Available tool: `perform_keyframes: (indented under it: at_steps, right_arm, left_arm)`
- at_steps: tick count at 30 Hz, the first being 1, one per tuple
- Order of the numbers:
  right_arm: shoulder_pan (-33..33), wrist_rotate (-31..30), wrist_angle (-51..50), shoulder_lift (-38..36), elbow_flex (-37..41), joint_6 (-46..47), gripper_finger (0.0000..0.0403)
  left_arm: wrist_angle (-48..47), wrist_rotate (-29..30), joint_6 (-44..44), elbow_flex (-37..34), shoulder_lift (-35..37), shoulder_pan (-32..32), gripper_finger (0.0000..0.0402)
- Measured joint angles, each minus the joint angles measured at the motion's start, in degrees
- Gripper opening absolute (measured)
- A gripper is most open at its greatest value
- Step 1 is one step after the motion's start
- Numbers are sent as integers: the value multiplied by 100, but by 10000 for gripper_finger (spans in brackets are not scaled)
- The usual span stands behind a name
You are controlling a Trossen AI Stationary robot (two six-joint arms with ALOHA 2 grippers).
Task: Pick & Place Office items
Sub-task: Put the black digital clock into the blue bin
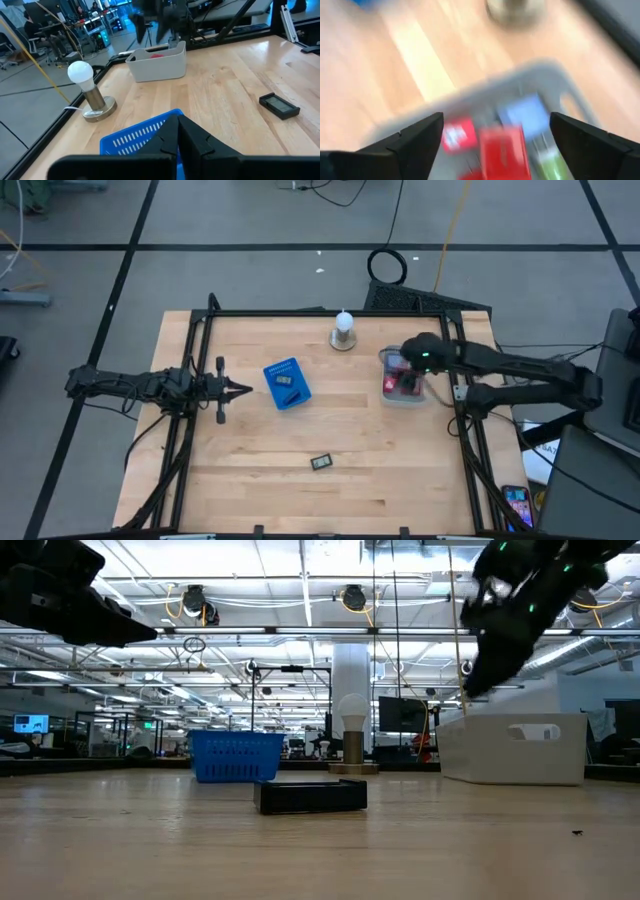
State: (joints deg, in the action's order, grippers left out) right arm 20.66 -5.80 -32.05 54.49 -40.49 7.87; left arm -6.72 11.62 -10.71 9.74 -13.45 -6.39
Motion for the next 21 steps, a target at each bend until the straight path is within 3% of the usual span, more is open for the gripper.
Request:
perform_keyframes:
  at_steps: [7,12,17,19,21]
  right_arm:
    - [-239,1040,1484,-1901,0,-290,263]
    - [-430,1027,1867,-2935,93,-424,151]
    - [-446,1048,2219,-3754,852,-476,28]
    - [-446,1096,2484,-4083,1258,-546,9]
    - [-444,1212,2853,-4359,1692,-552,16]
  left_arm:
    - [0,43,53,0,-1,0,20]
    - [2,43,62,0,-1,0,21]
    - [2,44,78,0,-1,0,21]
    - [2,45,95,0,-1,0,21]
    - [4,45,97,0,0,0,21]
